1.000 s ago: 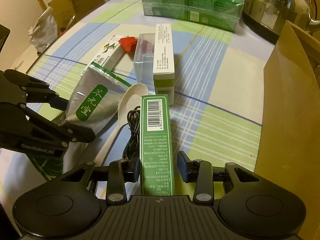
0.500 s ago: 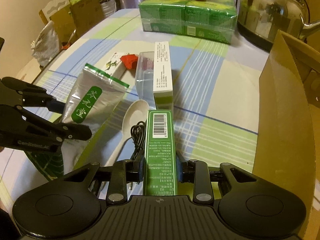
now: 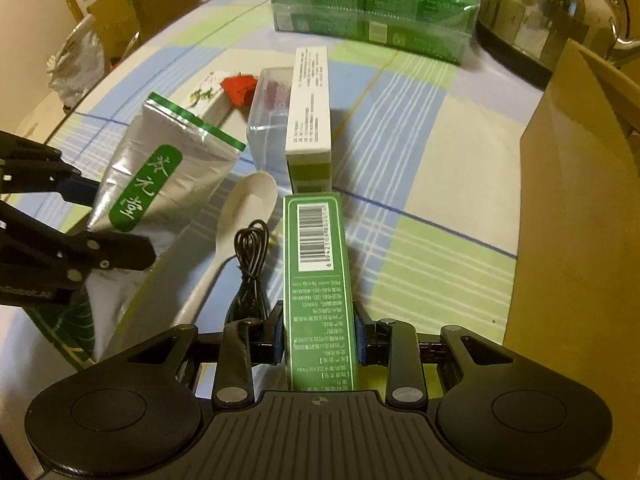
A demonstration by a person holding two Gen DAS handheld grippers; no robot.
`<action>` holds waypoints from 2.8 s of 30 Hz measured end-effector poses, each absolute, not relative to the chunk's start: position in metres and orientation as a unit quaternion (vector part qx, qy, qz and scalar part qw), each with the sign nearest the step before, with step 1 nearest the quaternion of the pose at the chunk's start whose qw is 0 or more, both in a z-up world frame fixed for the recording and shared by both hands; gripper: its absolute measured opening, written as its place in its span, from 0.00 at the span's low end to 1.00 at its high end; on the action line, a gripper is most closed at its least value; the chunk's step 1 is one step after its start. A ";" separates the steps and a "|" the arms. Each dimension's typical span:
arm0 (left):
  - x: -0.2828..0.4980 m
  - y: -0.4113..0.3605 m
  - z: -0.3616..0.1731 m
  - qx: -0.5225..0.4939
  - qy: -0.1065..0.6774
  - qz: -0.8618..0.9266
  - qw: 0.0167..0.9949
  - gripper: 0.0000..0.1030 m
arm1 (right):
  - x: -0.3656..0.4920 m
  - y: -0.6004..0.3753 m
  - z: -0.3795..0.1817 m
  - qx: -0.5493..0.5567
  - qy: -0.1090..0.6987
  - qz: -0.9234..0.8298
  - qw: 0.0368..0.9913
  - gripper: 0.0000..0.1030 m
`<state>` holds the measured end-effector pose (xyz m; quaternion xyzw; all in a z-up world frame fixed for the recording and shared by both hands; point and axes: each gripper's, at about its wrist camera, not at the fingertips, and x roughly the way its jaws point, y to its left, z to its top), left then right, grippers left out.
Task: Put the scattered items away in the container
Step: 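Lift the green box and silver foil bag off the table with both tools, then carry the green box and foil bag over the cardboard box with both tools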
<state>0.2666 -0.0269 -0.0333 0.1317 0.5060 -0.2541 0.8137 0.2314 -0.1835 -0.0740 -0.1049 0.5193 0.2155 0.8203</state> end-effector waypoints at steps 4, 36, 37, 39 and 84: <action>0.268 -0.024 -0.032 0.128 0.506 -0.252 0.815 0.44 | 0.232 -0.182 -0.077 -0.105 0.521 0.213 0.820 0.27; 0.274 -0.038 0.009 0.097 0.459 -0.259 0.845 0.44 | 0.218 -0.189 -0.013 -0.063 0.422 0.206 0.880 0.27; 0.274 -0.040 0.011 0.094 0.456 -0.260 0.846 0.44 | 0.218 -0.190 -0.010 -0.061 0.418 0.204 0.883 0.27; 0.274 -0.044 0.015 0.090 0.451 -0.263 0.848 0.44 | 0.217 -0.192 -0.006 -0.057 0.410 0.200 0.888 0.27; 0.269 -0.165 0.080 0.039 0.371 -0.354 0.858 0.44 | 0.200 -0.330 0.061 0.038 0.284 0.001 0.958 0.27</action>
